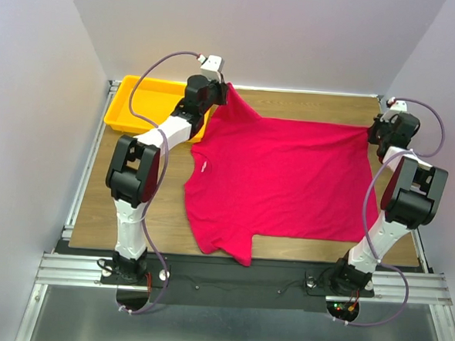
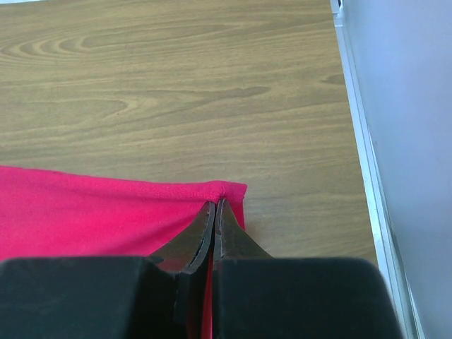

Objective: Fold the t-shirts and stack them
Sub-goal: Fold the tshirt

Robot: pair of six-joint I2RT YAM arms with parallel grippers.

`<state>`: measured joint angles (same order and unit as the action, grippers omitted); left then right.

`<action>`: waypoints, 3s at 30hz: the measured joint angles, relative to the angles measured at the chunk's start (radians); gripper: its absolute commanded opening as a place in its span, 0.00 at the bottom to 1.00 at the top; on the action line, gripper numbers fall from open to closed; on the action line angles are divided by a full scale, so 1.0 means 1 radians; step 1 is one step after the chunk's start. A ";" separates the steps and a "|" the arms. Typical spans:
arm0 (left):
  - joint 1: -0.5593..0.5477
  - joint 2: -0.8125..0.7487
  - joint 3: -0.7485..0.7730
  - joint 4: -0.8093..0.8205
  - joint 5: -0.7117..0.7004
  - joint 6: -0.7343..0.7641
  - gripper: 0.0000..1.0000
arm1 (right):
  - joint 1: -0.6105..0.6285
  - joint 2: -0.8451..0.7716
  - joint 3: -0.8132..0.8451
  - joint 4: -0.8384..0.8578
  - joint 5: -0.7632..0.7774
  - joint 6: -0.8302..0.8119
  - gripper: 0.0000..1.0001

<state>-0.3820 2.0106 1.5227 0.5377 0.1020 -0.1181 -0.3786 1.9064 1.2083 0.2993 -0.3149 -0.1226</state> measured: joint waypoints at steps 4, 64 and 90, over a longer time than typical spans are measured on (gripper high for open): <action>0.000 -0.033 -0.050 0.032 0.029 0.028 0.00 | -0.012 -0.004 -0.012 0.002 -0.016 0.000 0.01; 0.059 -0.288 -0.439 0.214 0.135 0.099 0.00 | -0.080 -0.074 -0.110 0.008 -0.195 -0.036 0.00; 0.071 -0.329 -0.535 0.213 0.153 0.141 0.00 | -0.092 -0.089 -0.176 0.010 -0.268 -0.103 0.01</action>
<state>-0.3111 1.6817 0.9874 0.7509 0.2550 0.0227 -0.4702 1.8179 1.0325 0.3088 -0.5831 -0.2256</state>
